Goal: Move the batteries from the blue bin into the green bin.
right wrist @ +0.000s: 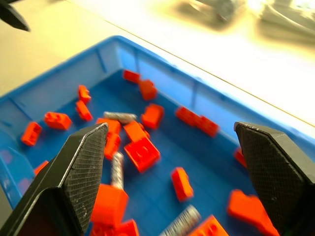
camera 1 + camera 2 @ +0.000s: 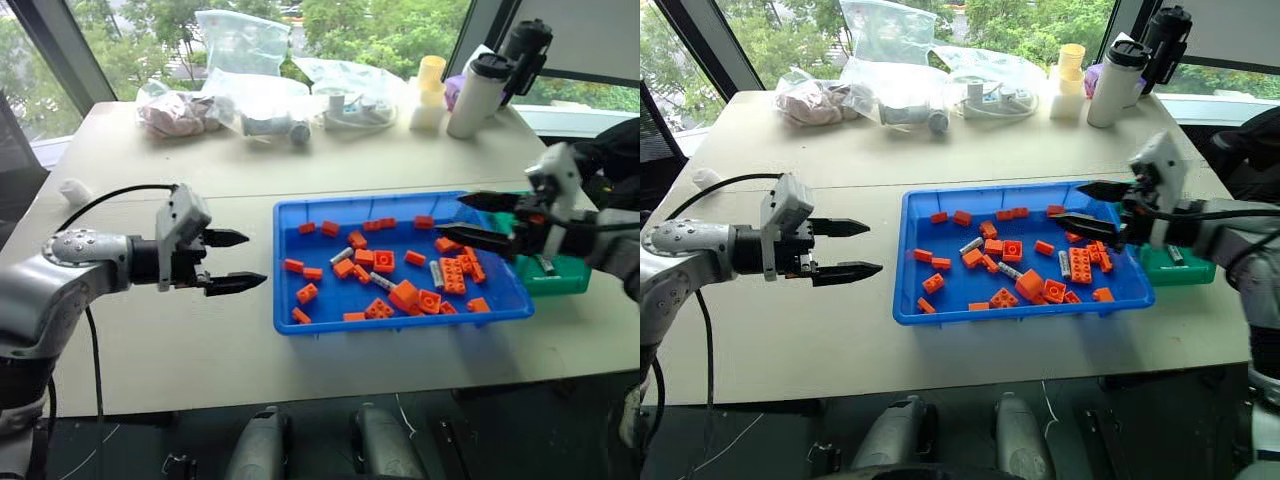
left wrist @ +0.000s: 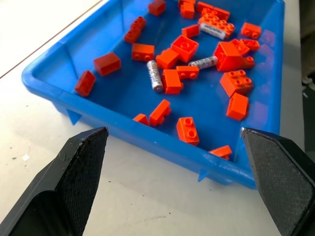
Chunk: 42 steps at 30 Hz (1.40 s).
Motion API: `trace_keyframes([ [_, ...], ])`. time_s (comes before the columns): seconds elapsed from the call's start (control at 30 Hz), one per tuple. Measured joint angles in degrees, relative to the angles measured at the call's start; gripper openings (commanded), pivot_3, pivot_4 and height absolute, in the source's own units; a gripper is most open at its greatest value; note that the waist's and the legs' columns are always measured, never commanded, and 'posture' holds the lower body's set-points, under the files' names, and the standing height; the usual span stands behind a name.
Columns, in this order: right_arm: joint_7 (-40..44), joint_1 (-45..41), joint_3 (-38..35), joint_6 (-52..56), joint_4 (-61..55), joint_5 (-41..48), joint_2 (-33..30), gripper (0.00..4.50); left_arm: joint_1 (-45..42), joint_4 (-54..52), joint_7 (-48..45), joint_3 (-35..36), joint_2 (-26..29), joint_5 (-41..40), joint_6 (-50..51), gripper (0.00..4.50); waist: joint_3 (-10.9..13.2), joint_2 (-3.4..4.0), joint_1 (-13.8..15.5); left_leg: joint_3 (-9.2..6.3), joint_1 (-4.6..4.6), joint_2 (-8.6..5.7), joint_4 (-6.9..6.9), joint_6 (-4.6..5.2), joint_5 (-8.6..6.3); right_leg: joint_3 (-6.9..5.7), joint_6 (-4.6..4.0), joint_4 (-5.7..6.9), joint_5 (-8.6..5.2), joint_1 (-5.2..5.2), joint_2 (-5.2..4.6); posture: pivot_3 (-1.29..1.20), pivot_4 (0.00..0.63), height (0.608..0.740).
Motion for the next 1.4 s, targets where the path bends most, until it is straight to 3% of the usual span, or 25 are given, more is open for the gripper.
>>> trace_keyframes([
  [0.17,2.48,-9.06,15.16,-9.06,6.77,-11.06,6.41,4.27,-3.76,0.23,-3.11,-1.76,0.37,0.96,-0.63,4.5,0.01,0.0,0.59,0.02,-0.41,-0.11,0.07,-0.02,0.01,-0.02,0.02,0.03,0.01,-0.39,-0.13,0.0,0.15,0.74],
  [0.4,6.98,-16.0,26.66,-27.4,24.37,-27.25,12.1,4.27,-1.28,-3.7,0.31,-1.87,-2.84,1.18,-0.15,4.5,0.02,-0.02,0.06,0.1,-0.41,-0.14,0.15,-0.02,0.01,0.02,0.09,0.13,0.05,-0.47,-0.17,0.0,0.15,0.74],
  [0.77,7.15,-23.89,31.19,-48.8,43.22,-41.36,19.19,4.27,1.31,-6.28,4.97,0.02,-4.66,0.3,0.8,4.5,0.01,-0.02,0.18,0.08,-0.39,-0.1,0.13,-0.19,0.11,0.04,0.09,0.4,0.05,-0.59,-0.14,0.0,0.15,0.74],
  [1.2,13.19,-24.13,31.69,-55.24,46.1,-44.71,21.81,4.27,1.51,-6.28,6.02,0.0,-5.8,0.44,0.5,4.5,0.01,-0.02,-0.07,0.07,-0.39,-0.09,0.13,-0.23,0.13,0.04,0.08,0.54,0.05,-0.67,-0.13,0.0,0.15,0.74],
  [1.3,13.86,-24.15,31.64,-55.52,47.11,-44.64,23.65,3.37,1.5,-6.27,6.07,-0.01,-5.95,0.52,0.3,4.5,0.01,-0.02,-0.11,0.08,-0.37,-0.09,0.13,-0.24,0.14,0.04,0.08,0.61,0.05,-0.69,-0.13,0.0,0.15,0.74],
  [1.4,15.92,-24.39,31.27,-55.18,49.59,-43.68,25.34,1.91,1.5,-6.25,6.08,-0.03,-6.3,0.7,0.25,4.5,0.01,-0.02,-0.09,0.08,-0.35,-0.09,0.14,-0.25,0.14,0.04,0.08,0.65,0.05,-0.69,-0.13,0.0,0.15,0.74],
])
